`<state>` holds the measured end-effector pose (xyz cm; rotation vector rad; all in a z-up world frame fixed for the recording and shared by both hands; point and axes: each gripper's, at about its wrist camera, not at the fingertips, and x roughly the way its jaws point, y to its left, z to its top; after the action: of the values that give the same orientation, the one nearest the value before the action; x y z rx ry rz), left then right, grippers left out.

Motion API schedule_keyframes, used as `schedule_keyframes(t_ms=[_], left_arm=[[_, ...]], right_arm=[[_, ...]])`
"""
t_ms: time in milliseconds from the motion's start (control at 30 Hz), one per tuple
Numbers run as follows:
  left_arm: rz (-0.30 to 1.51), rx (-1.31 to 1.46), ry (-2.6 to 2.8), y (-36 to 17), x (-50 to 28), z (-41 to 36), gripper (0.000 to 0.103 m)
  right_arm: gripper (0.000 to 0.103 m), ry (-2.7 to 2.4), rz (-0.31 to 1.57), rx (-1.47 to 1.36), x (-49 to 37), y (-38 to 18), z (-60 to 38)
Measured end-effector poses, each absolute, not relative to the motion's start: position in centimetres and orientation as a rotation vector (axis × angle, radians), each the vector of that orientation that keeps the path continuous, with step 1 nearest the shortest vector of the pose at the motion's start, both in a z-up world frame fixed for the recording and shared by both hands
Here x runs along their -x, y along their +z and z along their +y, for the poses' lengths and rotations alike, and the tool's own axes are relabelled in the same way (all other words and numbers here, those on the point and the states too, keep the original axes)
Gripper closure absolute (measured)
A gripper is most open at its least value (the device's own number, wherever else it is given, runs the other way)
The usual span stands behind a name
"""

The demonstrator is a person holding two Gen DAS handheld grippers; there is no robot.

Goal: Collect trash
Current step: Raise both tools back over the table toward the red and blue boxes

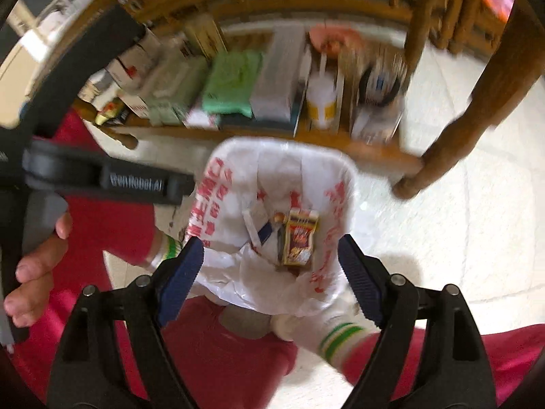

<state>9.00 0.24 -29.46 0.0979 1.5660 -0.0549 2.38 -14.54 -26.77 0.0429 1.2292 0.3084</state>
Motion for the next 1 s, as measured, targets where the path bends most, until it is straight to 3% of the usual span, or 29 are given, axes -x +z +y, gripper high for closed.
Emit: schedule_keyframes(t_ms=[267, 533, 767, 1000], left_arm=[[1.383, -0.1, -0.108, -17.7, -7.8, -1.2, 0.018], [1.29, 0.057, -0.111, -6.2, -11.3, -0.2, 0.01], [1.241, 0.178, 0.003, -1.1, -15.6, 1.9, 0.01], [1.299, 0.295, -0.007, -2.1, -19.2, 1.6, 0.01]], right_arm=[[0.008, 0.411, 0.965, -0.008, -3.8, -12.7, -18.0], [0.007, 0.532, 0.797, 0.055, -8.7, -0.4, -20.9], [0.007, 0.593, 0.722, 0.103, -13.1, 6.9, -22.4], [0.007, 0.632, 0.759, 0.168, -17.4, 7.8, -22.6]])
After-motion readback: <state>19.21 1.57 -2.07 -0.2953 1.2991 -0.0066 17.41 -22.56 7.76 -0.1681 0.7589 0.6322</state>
